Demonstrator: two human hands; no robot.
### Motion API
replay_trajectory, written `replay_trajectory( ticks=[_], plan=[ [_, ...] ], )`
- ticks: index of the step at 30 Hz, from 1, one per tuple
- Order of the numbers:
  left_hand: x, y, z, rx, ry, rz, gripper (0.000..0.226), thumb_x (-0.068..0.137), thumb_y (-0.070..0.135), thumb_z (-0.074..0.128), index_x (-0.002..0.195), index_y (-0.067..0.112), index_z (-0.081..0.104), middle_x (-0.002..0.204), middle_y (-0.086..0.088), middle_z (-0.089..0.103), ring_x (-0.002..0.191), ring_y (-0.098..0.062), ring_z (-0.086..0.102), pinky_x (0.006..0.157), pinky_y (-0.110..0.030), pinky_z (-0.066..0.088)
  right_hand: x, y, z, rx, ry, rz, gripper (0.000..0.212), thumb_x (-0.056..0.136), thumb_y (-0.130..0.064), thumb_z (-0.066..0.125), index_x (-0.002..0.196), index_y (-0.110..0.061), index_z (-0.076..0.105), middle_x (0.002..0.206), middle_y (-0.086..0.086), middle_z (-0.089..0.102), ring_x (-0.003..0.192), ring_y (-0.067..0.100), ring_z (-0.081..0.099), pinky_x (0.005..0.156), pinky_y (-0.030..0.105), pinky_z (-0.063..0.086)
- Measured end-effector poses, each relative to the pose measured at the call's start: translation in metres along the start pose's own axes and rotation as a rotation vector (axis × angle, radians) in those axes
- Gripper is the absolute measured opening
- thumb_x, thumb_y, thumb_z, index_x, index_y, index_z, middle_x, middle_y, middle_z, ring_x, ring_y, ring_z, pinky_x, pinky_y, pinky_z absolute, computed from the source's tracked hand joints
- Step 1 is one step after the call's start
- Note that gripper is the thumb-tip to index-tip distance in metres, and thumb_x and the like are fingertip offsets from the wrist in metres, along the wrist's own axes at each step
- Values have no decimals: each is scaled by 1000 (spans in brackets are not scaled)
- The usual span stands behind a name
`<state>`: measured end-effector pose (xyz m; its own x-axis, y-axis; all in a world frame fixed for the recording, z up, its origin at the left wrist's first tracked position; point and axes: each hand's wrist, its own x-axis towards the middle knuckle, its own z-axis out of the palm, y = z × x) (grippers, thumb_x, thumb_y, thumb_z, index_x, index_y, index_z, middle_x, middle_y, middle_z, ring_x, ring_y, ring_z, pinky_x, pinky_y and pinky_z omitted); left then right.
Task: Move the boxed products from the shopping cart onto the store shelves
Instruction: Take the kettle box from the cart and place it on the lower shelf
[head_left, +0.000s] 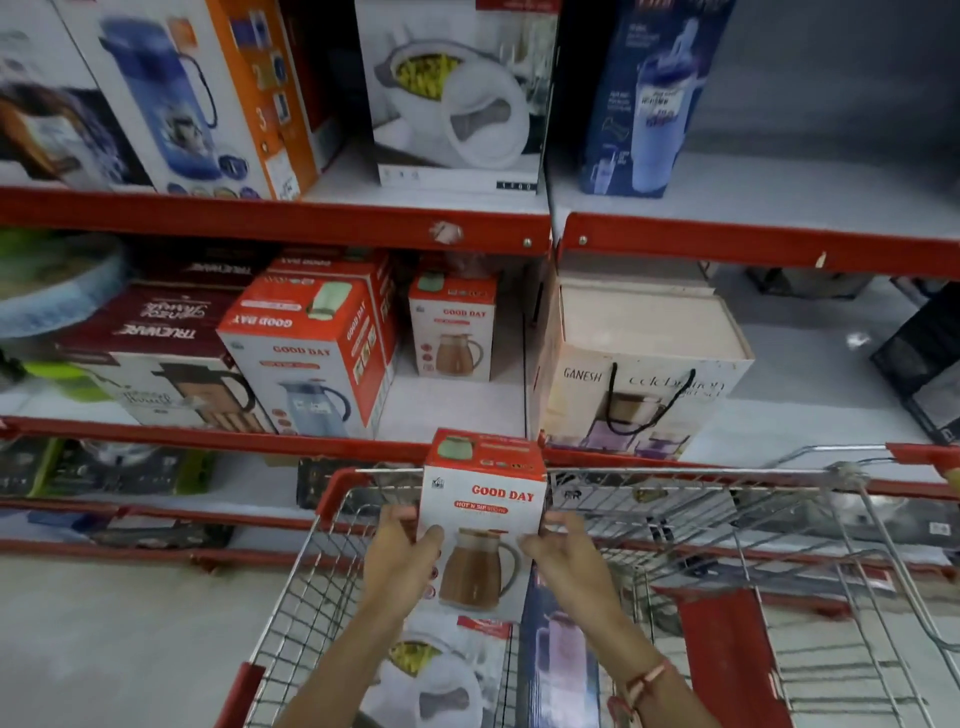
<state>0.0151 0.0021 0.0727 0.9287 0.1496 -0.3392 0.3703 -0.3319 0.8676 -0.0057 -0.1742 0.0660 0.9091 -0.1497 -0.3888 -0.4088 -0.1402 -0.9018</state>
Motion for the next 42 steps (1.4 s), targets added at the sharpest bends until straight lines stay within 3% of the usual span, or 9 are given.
replay_trajectory(
  ticks=[3, 8, 13, 16, 19, 21, 29, 37, 42],
  plan=[
    [5, 31, -14, -50, 80, 166, 28, 87, 10, 59, 109, 18, 44, 82, 11, 59, 67, -1, 57, 44, -10, 45, 2, -38, 0, -42, 13, -146, 22, 90, -17, 60, 105, -20, 43, 89, -16, 60, 78, -5, 58, 54, 7, 47],
    [29, 61, -25, -164, 82, 263, 29, 87, 11, 60, 107, 15, 41, 91, 14, 57, 83, 1, 57, 66, -15, 45, 27, -81, 10, -125, 50, -319, 32, 90, -25, 60, 115, -21, 41, 99, -18, 61, 89, -9, 58, 63, 2, 46],
    [73, 79, -26, -265, 80, 285, 33, 84, -3, 58, 99, 20, 41, 94, 11, 57, 105, -21, 58, 94, -38, 49, 72, -93, 27, -80, 43, -356, 42, 87, -22, 65, 118, -16, 37, 118, -3, 64, 107, 7, 61, 97, 30, 51],
    [101, 86, -28, -242, 57, 294, 36, 84, -5, 58, 107, 19, 45, 95, 13, 54, 107, -21, 56, 98, -42, 47, 99, -91, 34, -48, 54, -344, 44, 85, -21, 67, 115, -19, 34, 119, 0, 62, 111, 14, 60, 101, 40, 50],
    [131, 81, -27, -175, 39, 285, 74, 79, -3, 65, 139, 17, 28, 115, 6, 57, 105, -12, 58, 99, -39, 47, 121, -88, 43, -52, 66, -340, 44, 85, -22, 67, 113, -19, 33, 119, 0, 62, 110, 14, 61, 98, 39, 52],
    [143, 76, -25, -111, 11, 243, 85, 78, 1, 67, 146, 23, 22, 126, 5, 56, 114, -12, 55, 102, -39, 43, 132, -85, 48, -63, 68, -329, 46, 83, -22, 68, 113, -17, 33, 118, 0, 64, 109, 13, 62, 97, 38, 52],
    [170, 55, -20, -65, -62, 102, 84, 73, 5, 74, 142, 19, 28, 130, -7, 60, 123, -26, 55, 106, -53, 43, 156, -69, 57, -105, 81, -245, 50, 81, -17, 70, 115, -15, 33, 103, -9, 64, 97, 5, 64, 87, 25, 54],
    [177, 44, -23, -22, -103, 87, 83, 74, 4, 72, 142, 18, 26, 132, -8, 58, 124, -26, 54, 105, -49, 44, 155, -67, 64, -128, 88, -209, 52, 81, -16, 71, 115, -15, 32, 93, -20, 58, 85, -9, 58, 75, 13, 49],
    [175, 43, -26, 23, -130, 59, 89, 74, 4, 73, 143, 19, 20, 132, -8, 57, 123, -26, 54, 104, -45, 46, 148, -67, 65, -187, 79, -194, 55, 80, -23, 72, 115, -14, 30, 105, -8, 60, 100, 8, 59, 96, 29, 50]
  ],
)
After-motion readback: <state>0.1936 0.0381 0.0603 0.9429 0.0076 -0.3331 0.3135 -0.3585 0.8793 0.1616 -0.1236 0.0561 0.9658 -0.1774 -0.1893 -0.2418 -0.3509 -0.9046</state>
